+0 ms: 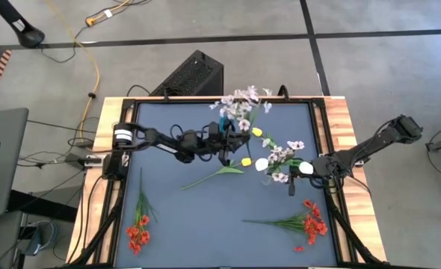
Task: Sort flowers into vase by color
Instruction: Put the white flowers into the transparent vase
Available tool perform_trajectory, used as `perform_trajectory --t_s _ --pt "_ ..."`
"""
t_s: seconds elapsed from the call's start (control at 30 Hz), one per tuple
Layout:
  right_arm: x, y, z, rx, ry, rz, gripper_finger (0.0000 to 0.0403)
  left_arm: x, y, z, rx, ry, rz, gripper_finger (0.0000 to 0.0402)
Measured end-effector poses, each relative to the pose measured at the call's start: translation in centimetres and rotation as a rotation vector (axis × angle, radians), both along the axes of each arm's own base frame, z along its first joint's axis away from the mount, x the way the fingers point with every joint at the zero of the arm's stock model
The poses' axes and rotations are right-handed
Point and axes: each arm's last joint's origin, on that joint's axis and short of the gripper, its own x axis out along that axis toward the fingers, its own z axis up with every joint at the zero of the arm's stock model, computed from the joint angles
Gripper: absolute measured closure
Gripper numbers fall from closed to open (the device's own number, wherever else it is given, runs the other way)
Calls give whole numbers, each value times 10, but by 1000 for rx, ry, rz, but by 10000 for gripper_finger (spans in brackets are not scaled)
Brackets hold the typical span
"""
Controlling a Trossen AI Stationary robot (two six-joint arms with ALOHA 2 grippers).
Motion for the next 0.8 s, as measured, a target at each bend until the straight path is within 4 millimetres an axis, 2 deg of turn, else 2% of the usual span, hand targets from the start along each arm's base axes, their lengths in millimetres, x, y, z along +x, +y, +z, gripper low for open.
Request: perform_trajectory --t_s 0.63,0.8 --pt "0 0 1 -30 -2 5 218 6 -2 11 -8 -34 -46 399" --pt "0 0 1 -31 -1 5 218 5 -1 11 -6 -35 8 399"
